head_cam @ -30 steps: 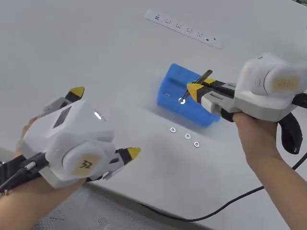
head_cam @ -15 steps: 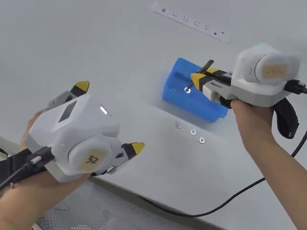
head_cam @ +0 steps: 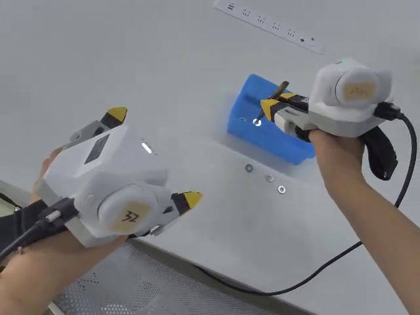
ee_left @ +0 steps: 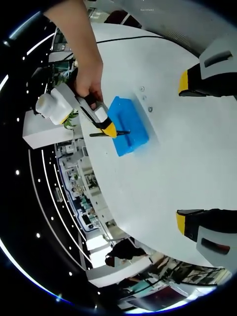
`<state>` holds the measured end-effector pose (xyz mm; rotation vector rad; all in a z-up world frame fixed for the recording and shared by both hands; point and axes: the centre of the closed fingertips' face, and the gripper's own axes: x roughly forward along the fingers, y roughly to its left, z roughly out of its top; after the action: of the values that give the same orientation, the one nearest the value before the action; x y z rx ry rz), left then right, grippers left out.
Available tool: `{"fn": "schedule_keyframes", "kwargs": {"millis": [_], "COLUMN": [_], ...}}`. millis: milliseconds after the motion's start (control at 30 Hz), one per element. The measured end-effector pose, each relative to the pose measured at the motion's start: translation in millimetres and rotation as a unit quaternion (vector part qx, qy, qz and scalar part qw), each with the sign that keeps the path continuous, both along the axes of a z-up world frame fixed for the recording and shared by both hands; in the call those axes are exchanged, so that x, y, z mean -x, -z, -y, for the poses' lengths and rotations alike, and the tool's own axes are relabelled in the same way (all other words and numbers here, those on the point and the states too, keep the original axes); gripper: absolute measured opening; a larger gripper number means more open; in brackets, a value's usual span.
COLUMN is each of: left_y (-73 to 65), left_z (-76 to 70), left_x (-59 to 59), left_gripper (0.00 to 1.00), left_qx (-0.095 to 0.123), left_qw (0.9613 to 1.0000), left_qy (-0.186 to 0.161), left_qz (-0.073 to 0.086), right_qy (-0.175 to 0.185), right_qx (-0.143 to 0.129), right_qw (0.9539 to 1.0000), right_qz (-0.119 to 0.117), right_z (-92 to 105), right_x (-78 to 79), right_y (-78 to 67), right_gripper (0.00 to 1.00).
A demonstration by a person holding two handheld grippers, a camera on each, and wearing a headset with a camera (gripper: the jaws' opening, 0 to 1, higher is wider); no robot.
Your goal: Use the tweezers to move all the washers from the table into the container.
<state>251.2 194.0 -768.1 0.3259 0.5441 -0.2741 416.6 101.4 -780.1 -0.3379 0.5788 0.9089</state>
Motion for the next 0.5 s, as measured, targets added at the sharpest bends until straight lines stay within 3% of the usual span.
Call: {"fn": "schedule_keyframes", "kwargs": {"millis": [200, 500], "left_y": [0.6, 2.3], "left_z": [0.1, 0.2], "left_x": [0.1, 0.5], "left_gripper": [0.97, 0.97], "left_qx": [-0.001, 0.0], "left_qw": [1.0, 1.0], "left_qy": [0.0, 0.0], "left_qz": [-0.002, -0.006], "right_qy": [0.002, 0.007], "right_qx": [0.007, 0.012], "right_qw": [1.0, 0.9999], "right_qz": [-0.006, -0.007], "right_z": [-2.9, 0.2], "right_x": [-3.6, -7.9], "right_y": [13.4, 19.9], "right_gripper": [0.04, 0.04]}}
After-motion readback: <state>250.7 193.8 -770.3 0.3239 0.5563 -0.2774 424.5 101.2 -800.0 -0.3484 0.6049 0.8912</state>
